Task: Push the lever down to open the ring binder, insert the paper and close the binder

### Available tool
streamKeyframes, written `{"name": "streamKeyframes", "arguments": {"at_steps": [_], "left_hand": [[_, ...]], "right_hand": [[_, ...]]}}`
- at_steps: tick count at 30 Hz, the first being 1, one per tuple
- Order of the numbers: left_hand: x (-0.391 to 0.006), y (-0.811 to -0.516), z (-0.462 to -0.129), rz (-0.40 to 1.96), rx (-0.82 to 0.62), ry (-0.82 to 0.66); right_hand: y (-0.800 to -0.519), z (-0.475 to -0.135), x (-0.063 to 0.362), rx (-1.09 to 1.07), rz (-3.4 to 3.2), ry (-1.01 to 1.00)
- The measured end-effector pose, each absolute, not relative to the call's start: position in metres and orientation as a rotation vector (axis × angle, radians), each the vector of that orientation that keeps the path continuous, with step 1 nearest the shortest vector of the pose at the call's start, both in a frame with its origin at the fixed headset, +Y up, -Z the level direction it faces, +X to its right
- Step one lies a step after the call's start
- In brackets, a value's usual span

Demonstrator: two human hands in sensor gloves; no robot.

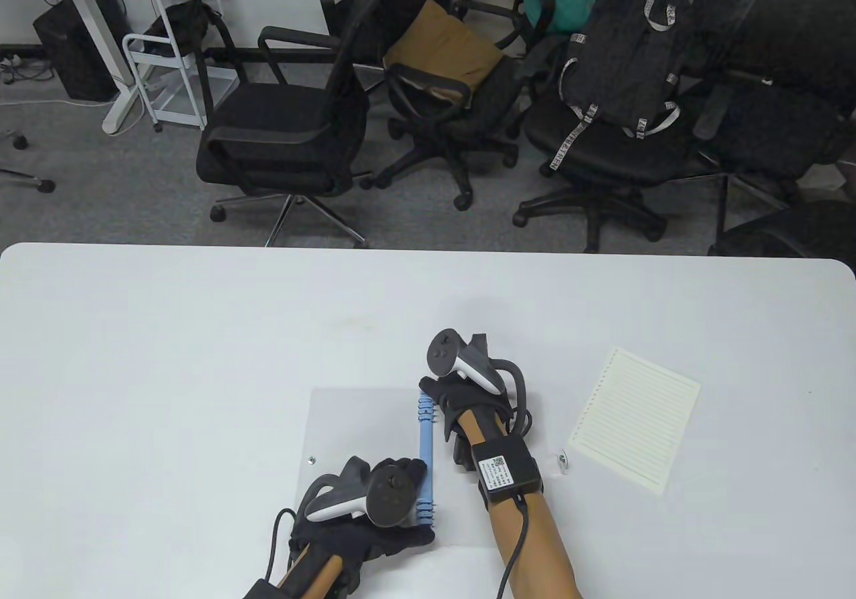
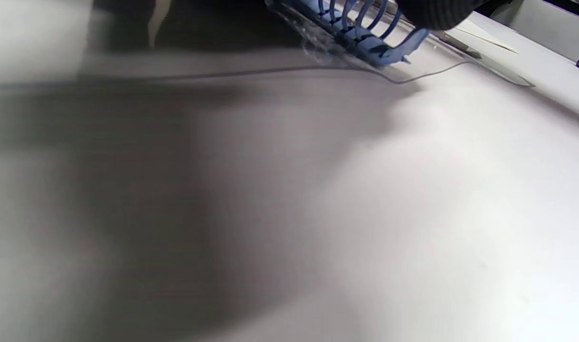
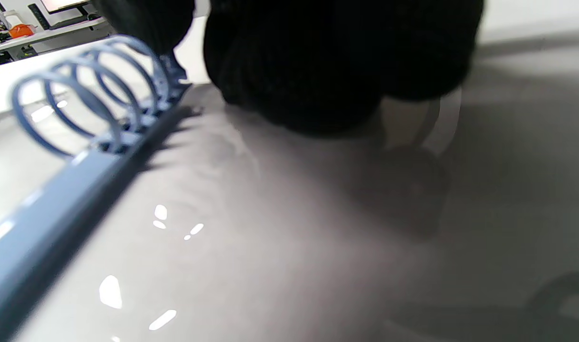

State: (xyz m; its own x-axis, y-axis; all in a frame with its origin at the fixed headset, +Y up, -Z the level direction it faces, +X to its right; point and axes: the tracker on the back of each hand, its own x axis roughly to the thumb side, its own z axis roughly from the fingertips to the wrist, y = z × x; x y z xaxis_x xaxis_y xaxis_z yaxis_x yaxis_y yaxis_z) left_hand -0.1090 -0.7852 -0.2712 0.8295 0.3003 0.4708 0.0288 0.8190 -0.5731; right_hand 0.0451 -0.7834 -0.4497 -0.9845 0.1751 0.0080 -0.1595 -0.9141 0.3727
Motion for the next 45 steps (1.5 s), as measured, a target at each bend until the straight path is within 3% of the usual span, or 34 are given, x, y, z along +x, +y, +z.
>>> {"name": "streamKeyframes", "arguments": {"at_steps": [10, 32, 45], "left_hand": [[-0.107, -0.786, -0.273, 0.226, -0.679, -0.522], [-0.103, -0.783, -0.274, 0.207, -0.682, -0.495], [-0.102, -0.783, -0.273, 0.185, -0.659, -0.512]], "right_hand": [[-0.781, -0.449, 0.042, 0.011, 2.928, 0.581], [-0.777, -0.453, 0.037, 0.002, 2.942, 0.659], [-0.780, -0.445, 0.043, 0.025, 2.935, 0.523]]}}
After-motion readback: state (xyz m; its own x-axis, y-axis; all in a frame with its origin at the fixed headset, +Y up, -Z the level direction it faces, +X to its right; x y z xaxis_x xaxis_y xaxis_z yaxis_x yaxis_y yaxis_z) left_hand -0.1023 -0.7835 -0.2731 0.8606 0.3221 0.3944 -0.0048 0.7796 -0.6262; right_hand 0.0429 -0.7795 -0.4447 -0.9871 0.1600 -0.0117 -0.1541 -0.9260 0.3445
